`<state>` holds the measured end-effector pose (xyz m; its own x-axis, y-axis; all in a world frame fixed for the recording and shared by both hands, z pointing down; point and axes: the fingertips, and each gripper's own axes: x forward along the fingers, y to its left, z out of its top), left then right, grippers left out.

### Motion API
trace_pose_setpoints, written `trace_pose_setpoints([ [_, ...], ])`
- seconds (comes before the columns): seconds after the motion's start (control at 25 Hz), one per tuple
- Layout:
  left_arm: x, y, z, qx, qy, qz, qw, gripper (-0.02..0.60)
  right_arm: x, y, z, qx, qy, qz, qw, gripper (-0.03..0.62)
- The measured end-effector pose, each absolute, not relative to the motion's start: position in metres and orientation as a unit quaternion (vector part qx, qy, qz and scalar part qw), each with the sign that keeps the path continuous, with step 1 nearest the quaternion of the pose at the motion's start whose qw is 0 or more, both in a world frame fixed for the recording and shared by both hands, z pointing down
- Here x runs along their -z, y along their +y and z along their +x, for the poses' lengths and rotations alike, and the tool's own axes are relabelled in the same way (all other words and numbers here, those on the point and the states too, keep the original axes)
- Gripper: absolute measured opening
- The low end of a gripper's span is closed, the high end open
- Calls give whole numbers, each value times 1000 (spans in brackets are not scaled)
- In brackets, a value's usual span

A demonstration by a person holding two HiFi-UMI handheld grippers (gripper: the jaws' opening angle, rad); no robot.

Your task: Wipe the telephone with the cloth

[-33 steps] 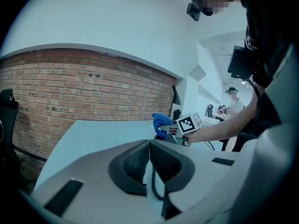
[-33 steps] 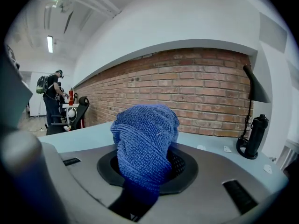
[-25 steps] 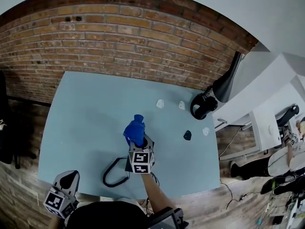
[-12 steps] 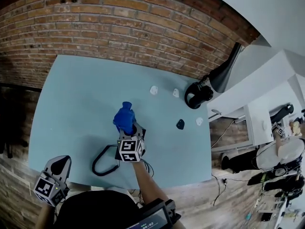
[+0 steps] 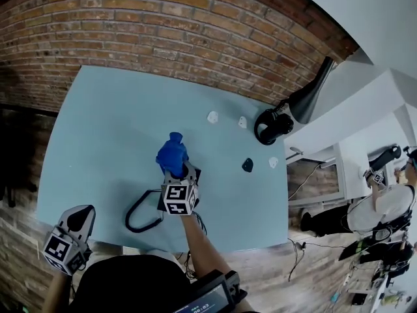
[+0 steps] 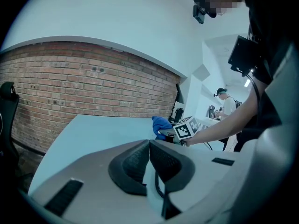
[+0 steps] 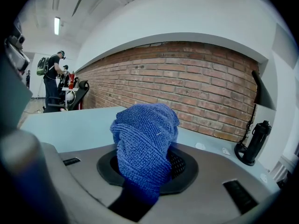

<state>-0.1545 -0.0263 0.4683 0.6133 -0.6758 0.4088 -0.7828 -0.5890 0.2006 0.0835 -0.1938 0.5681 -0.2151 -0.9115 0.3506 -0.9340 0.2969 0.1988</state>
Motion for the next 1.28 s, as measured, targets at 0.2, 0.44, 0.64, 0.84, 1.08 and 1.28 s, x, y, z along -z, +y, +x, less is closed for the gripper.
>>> trace_pose_setpoints([
  [0.2, -473, -18, -158, -148, -417, 877, 185, 8, -569, -190, 83, -38, -779, 595, 196, 140],
  [0.44, -477, -16, -160, -141, -422, 877, 182, 8, -570, -185, 84, -42, -779, 593, 197, 140],
  [0.64, -481, -12, -161, -152, -414, 877, 189, 8, -573, -175, 80, -39, -776, 593, 210, 140],
  [0.84, -478, -10, -158, -153, -410, 878, 196, 8, -579, -162, 74, -35, -778, 588, 219, 140],
  [1.08, -483, -5, -155, -151, -405, 880, 197, 8, -590, -143, 66, -29, -787, 571, 231, 140],
  [1.28, -483, -2, -149, -158, -396, 882, 202, 8, -594, -134, 63, -34, -794, 562, 231, 140],
])
